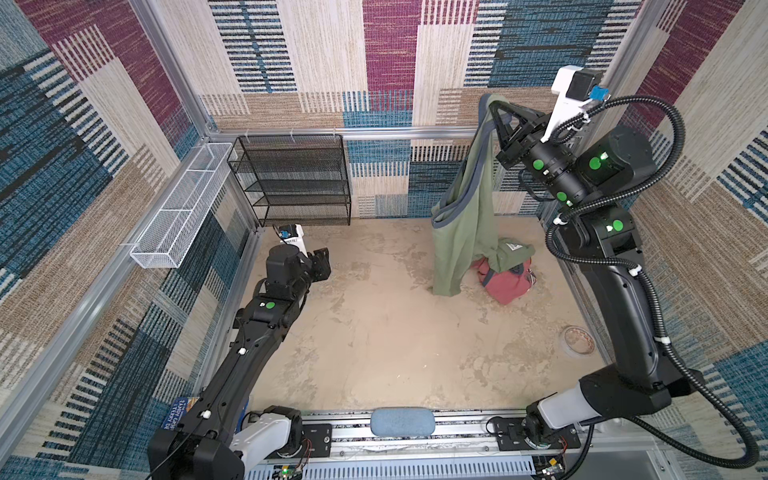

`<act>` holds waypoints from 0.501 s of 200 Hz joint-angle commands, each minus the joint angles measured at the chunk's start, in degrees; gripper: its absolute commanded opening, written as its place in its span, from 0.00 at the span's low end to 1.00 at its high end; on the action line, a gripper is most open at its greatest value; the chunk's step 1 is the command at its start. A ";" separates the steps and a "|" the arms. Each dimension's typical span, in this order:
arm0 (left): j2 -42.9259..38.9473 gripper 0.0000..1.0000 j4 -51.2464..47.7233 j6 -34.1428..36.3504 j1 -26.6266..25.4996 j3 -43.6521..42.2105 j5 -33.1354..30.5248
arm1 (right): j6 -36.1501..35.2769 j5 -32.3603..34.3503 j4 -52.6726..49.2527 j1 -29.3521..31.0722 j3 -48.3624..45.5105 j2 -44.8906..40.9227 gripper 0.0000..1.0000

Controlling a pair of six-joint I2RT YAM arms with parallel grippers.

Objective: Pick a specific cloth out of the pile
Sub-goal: 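Lift the green shirt high with the right gripper, pulling it out of the pile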

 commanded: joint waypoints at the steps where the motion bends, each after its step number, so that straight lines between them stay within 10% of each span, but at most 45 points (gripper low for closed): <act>1: -1.02 0.55 -0.48 -1.07 -0.03 0.48 0.39 | 2.25 -6.51 -1.45 0.12 6.41 3.22 0.00; 100: -5.64 0.55 -2.14 -1.42 -0.03 -0.02 -0.64 | 15.92 -33.24 7.60 0.06 22.96 15.47 0.00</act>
